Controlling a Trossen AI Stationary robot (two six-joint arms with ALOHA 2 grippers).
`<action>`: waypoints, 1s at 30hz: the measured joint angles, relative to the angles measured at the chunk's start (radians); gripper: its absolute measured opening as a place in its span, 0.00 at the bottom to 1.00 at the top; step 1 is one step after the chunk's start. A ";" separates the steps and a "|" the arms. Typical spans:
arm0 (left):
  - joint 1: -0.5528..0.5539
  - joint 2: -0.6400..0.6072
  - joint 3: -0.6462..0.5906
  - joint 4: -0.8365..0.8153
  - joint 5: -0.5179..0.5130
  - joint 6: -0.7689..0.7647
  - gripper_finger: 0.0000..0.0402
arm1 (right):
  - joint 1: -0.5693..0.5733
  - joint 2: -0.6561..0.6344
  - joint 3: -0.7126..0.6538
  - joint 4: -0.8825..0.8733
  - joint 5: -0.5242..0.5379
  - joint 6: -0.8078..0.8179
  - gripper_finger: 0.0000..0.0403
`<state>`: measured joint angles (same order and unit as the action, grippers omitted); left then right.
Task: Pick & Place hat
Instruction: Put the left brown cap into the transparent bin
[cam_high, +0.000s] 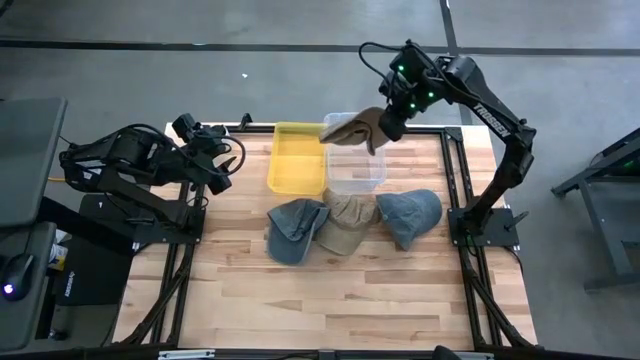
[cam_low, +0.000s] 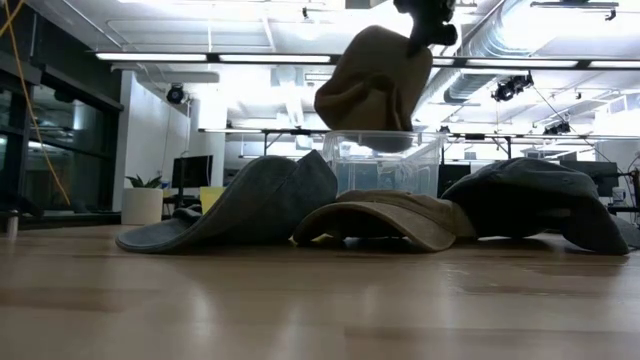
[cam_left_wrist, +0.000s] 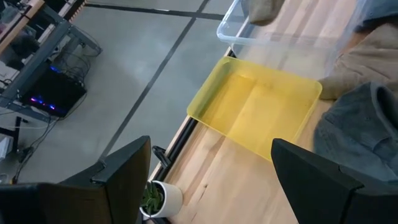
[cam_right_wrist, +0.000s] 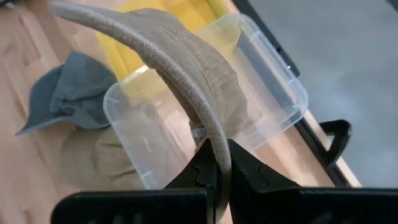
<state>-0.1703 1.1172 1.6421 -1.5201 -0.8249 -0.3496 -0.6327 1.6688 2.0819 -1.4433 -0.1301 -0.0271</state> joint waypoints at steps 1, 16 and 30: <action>0.000 0.000 0.000 0.000 0.000 0.000 0.77 | -0.003 0.000 0.000 -0.007 -0.008 -0.002 0.01; 0.000 0.000 0.000 0.001 0.005 0.000 0.77 | -0.006 0.094 -0.002 -0.058 -0.071 -0.056 0.01; 0.000 0.000 0.000 0.001 0.035 0.000 0.77 | -0.038 0.165 -0.002 -0.072 0.042 -0.083 0.01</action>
<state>-0.1703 1.1172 1.6421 -1.5188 -0.7899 -0.3500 -0.6704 1.8337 2.0800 -1.5150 -0.0879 -0.1099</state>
